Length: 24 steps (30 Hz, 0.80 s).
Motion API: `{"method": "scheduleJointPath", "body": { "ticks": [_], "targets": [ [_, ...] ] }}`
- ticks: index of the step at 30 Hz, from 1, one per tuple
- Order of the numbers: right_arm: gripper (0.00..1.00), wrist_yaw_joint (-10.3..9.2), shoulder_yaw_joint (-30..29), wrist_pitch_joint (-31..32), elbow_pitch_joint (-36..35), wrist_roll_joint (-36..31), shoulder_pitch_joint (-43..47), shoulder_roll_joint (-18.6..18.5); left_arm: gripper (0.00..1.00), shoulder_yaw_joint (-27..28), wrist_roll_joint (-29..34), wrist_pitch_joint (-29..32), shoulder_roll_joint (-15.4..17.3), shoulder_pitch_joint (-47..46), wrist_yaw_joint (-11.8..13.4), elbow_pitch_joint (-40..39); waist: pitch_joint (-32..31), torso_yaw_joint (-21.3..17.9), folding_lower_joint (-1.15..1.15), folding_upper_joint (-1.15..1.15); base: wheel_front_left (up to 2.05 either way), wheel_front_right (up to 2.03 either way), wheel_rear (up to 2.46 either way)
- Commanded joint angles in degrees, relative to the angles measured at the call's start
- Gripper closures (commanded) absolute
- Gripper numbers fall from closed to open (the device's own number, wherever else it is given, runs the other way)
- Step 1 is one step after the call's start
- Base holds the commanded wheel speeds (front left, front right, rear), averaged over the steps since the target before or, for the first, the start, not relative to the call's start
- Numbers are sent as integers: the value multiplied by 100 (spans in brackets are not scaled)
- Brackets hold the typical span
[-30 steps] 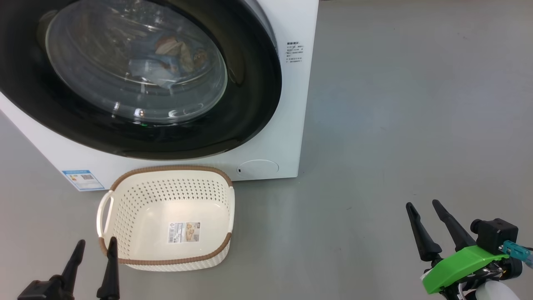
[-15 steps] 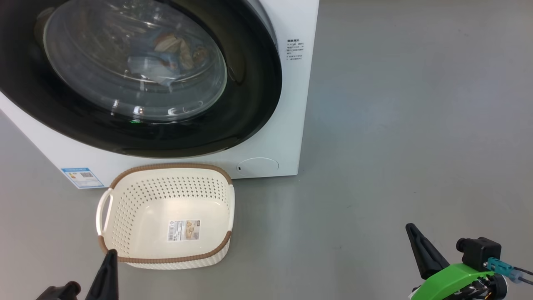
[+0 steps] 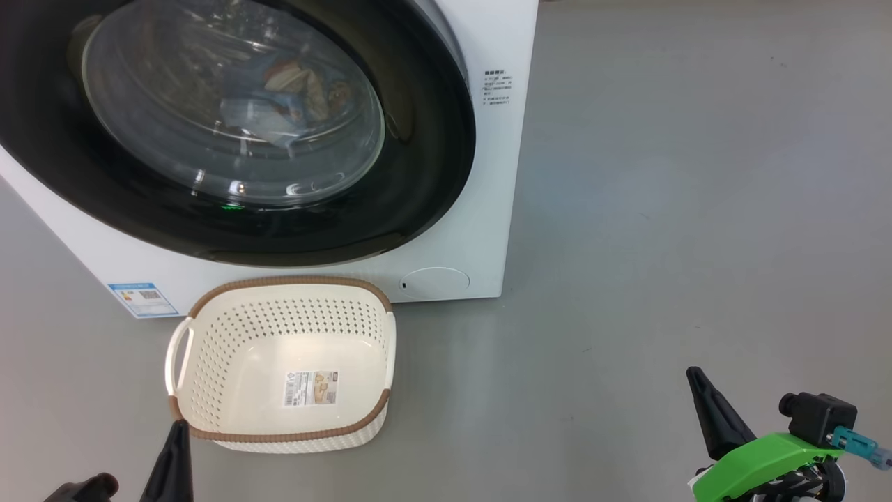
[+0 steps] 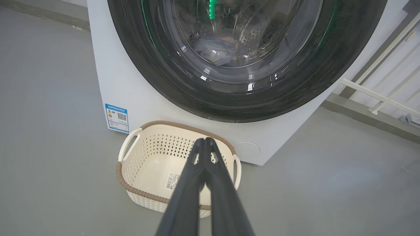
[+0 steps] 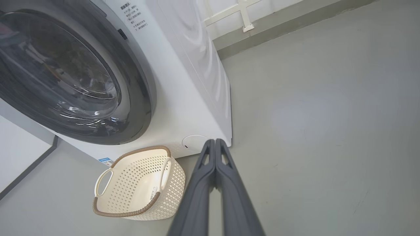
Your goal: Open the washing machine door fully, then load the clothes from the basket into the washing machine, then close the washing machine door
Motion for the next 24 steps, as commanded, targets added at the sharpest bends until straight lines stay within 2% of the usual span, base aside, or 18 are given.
{"method": "scheduleJointPath", "body": {
  "ticks": [1, 24],
  "targets": [
    [100, -2, -52, 36, -170, 166, -78, -45, 100, 98, -157, 25, 61, -75, -3, -150, -7, 4, -1, 0, 0, 0, 0],
    [100, -4, -335, 435, -400, 1387, -20, 149, 100, 263, -1560, 422, -40, -173, -6, -239, -103, 64, -1, 0, 0, 0, 0]
  ]
}}
